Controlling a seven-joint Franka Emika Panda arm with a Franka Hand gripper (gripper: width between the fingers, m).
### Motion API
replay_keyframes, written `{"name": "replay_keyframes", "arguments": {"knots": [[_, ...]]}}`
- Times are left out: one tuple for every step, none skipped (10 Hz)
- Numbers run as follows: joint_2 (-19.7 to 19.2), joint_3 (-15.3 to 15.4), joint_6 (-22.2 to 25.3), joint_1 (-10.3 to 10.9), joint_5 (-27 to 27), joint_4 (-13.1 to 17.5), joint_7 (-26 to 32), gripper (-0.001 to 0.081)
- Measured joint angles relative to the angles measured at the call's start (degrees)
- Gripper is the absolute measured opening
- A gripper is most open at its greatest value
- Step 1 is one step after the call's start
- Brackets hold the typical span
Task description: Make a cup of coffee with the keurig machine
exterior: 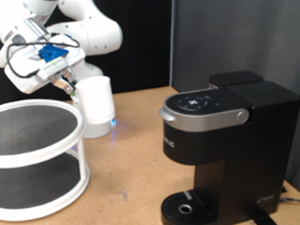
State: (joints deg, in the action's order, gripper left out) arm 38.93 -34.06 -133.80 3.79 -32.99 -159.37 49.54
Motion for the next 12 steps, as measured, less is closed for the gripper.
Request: {"name": "replay_keyframes", "arguments": {"knots": [[-1.3,0.1,-2.3,2.0,-1.3,0.3,0.0,0.0064],[-1.3,0.0,-2.0,1.8,-1.2,0.3,0.0,0.0064],[-1.3,0.0,-1.8,1.8,-1.1,0.3,0.1,0.0064],[-1.3,0.3,-2.4,1.9,-0.9,0.1,0.3,0.0064],[-1.4,1.3,-4.4,1.9,-0.4,-0.3,0.3,0.0064],[-1.8,2.6,-6.6,1.9,-0.1,-0.8,0.3,0.0064],[-2.4,3.6,-7.9,2.1,-0.1,-1.1,0.3,0.0064],[-3.2,4.1,-8.2,2.5,-0.2,-1.1,0.3,0.0064],[-3.8,4.3,-8.2,3.1,-0.4,-1.1,0.3,0.0064],[-4.4,4.3,-8.2,3.8,-0.7,-1.2,0.3,0.0064],[-4.9,4.4,-8.3,4.6,-1.3,-1.3,0.3,0.0064],[-5.2,4.4,-8.4,5.4,-2.1,-1.3,0.2,0.0064]]}}
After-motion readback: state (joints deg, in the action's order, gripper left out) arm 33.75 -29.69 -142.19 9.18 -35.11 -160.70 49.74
